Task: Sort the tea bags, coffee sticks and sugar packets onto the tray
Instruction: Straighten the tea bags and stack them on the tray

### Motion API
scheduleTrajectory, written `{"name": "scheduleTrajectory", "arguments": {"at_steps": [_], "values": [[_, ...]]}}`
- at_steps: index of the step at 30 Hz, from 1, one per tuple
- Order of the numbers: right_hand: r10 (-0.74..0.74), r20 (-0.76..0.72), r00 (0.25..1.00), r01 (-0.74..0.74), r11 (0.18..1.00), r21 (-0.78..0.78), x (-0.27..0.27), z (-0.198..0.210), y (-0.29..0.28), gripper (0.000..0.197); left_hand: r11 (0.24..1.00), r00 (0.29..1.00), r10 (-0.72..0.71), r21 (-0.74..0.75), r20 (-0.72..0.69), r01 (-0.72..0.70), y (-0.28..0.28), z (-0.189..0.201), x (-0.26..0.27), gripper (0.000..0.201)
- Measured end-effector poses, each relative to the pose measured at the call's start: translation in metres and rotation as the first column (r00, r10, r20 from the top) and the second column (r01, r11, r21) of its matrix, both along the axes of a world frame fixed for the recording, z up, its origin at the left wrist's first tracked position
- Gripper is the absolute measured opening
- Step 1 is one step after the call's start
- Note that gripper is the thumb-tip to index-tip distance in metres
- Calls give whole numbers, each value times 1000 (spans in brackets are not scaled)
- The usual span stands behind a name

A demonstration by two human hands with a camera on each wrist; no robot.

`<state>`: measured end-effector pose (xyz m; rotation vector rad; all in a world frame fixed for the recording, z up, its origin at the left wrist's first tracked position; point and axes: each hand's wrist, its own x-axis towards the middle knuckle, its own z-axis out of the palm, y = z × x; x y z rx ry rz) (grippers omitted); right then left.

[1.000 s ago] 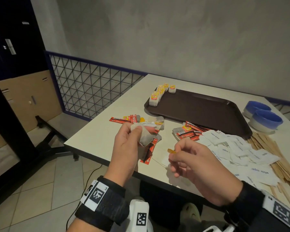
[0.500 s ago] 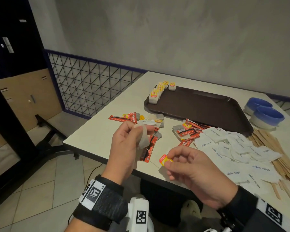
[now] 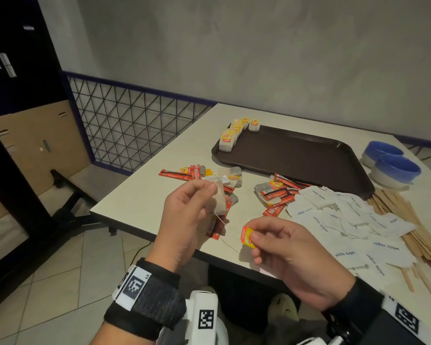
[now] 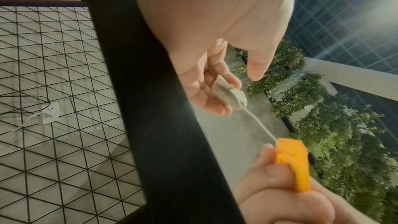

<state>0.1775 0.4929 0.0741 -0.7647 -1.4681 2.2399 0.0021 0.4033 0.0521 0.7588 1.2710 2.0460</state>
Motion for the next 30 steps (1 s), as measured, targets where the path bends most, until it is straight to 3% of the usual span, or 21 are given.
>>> {"name": "scheduleTrajectory", "arguments": {"at_steps": [3, 7, 11, 17, 30], "values": [[-47, -44, 998, 43, 996, -80, 2, -1, 2, 21, 998, 997, -68, 9, 28, 68, -2, 0, -2, 13], [-81, -68, 994, 73, 992, -101, 4, -4, 3, 24, 998, 996, -54, -21, -75, 53, -2, -2, -4, 22], [-96, -76, 992, 87, 990, -113, 5, -7, 5, 24, 999, 995, -42, -27, -89, 40, 0, -3, -4, 25], [-71, -20, 997, 72, 997, 19, 2, -5, -1, 20, 998, 998, -45, -35, -38, 44, 0, -3, -3, 38], [-42, 93, 995, 14, 957, 288, 1, -2, -13, 33, 999, 997, 49, 16, 60, -50, 1, 1, 3, 39]]}}
